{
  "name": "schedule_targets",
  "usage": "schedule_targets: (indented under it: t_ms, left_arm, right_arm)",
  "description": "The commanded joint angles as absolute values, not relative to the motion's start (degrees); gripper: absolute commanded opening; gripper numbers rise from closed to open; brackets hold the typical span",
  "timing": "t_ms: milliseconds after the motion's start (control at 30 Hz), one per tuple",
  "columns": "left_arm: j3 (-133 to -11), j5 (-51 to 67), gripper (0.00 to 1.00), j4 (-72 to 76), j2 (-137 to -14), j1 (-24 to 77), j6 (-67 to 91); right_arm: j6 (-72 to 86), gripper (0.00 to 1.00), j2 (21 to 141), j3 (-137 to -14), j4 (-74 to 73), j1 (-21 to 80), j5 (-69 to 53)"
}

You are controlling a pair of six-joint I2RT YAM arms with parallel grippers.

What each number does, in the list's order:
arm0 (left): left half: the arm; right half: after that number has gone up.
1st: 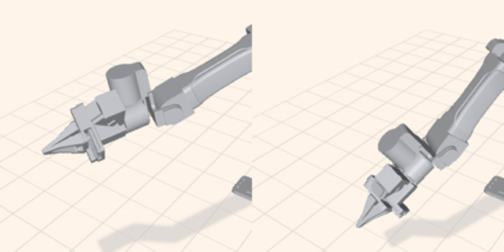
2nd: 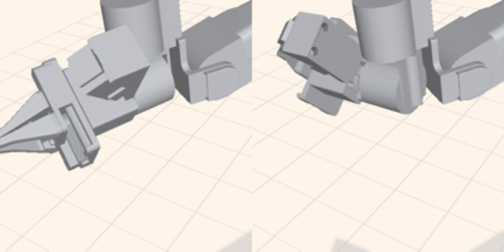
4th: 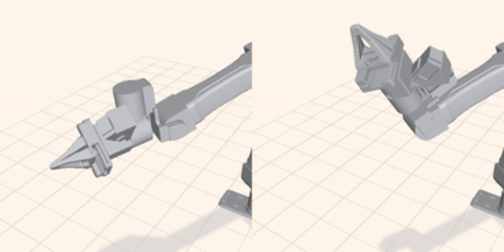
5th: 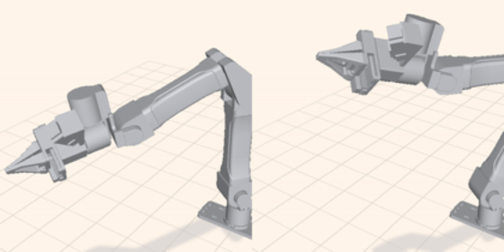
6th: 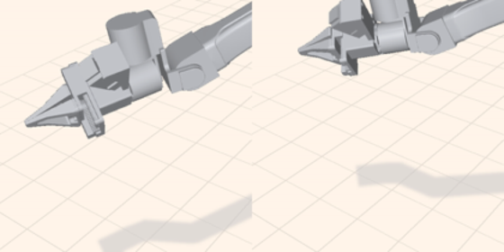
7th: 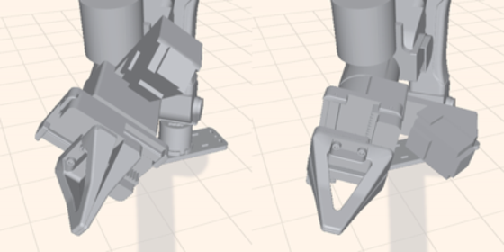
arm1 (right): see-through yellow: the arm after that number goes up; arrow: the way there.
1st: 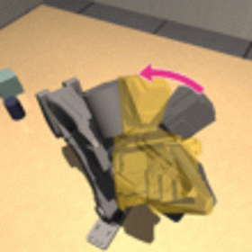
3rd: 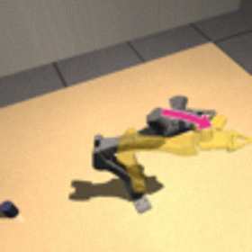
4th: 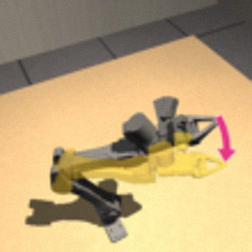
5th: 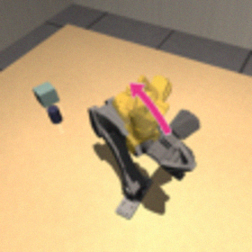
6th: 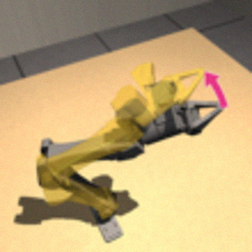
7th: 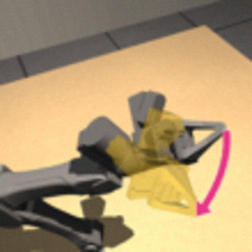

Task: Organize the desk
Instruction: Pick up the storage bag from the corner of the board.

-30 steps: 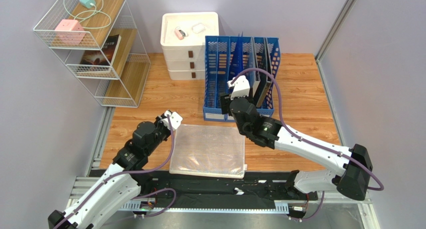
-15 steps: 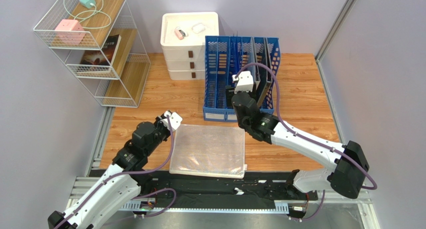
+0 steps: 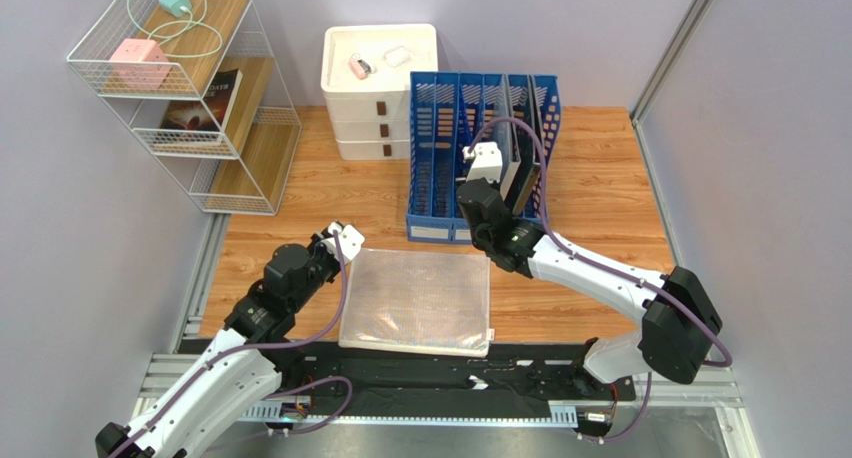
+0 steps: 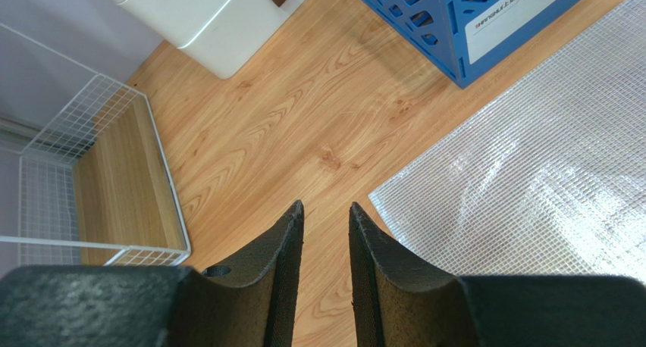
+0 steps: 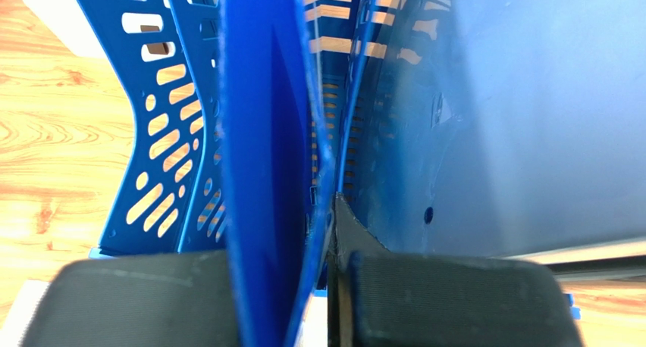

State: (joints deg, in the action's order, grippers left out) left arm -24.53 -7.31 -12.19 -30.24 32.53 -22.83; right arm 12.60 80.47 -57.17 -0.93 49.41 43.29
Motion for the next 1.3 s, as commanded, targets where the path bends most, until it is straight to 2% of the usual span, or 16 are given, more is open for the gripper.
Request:
schedule_targets:
  t_ms: [0, 167, 267, 633, 667, 700, 733, 767, 800, 867, 1133, 1267]
  left_arm:
    - [-25.2, -6.1, 0.35, -11.5, -30.3, 32.3, -23.0]
    - [-25.4, -6.2, 0.35, -11.7, -30.2, 32.3, -23.0]
    - [-25.5, -6.2, 0.35, -12.0, -29.8, 32.3, -23.0]
    - [-25.2, -6.4, 0.35, -12.0, -28.9, 32.3, -23.1]
    - [-25.2, -6.4, 0.35, -12.0, -29.0, 32.3, -23.2]
    - [-25.2, -6.3, 0.36, -11.9, -29.0, 32.3, -23.2]
    - [-25.2, -6.3, 0.35, -11.8, -29.2, 32.3, -23.3]
    - [-25.2, -6.3, 0.36, -11.8, -29.4, 32.3, -23.3]
    - [-25.2, -6.4, 0.36, -11.7, -29.6, 32.3, -23.4]
    - [-25.2, -6.5, 0.36, -11.6, -30.1, 32.3, -23.3]
    - [-25.3, -6.9, 0.36, -11.3, -31.0, 32.3, -24.3]
    - [-25.3, -6.8, 0.36, -12.4, -31.1, 32.3, -26.5]
  right_arm:
    - [16.3, 0.00, 76.6, -64.8, -7.5, 49.7, 42.6]
    - [25.7, 0.00, 80.8, -75.7, -25.5, 47.9, 40.5]
    - [29.1, 0.00, 84.6, -80.0, -31.5, 46.7, 40.0]
    - [31.3, 0.00, 89.2, -80.7, -34.6, 42.7, 37.0]
    - [31.4, 0.08, 89.1, -80.5, -34.7, 42.5, 36.7]
    - [31.3, 0.22, 89.1, -80.2, -35.1, 42.5, 36.6]
    - [31.6, 0.38, 88.9, -80.0, -35.2, 42.5, 36.5]
    - [31.6, 0.60, 88.2, -79.8, -35.7, 42.6, 36.1]
    - [31.7, 0.71, 87.6, -79.6, -36.1, 42.6, 36.4]
    - [31.8, 1.00, 84.7, -78.8, -36.9, 43.6, 36.8]
    - [33.8, 1.00, 64.5, -70.7, -38.3, 50.1, 29.6]
    - [42.5, 1.00, 56.3, -63.3, -44.8, 53.2, 30.1]
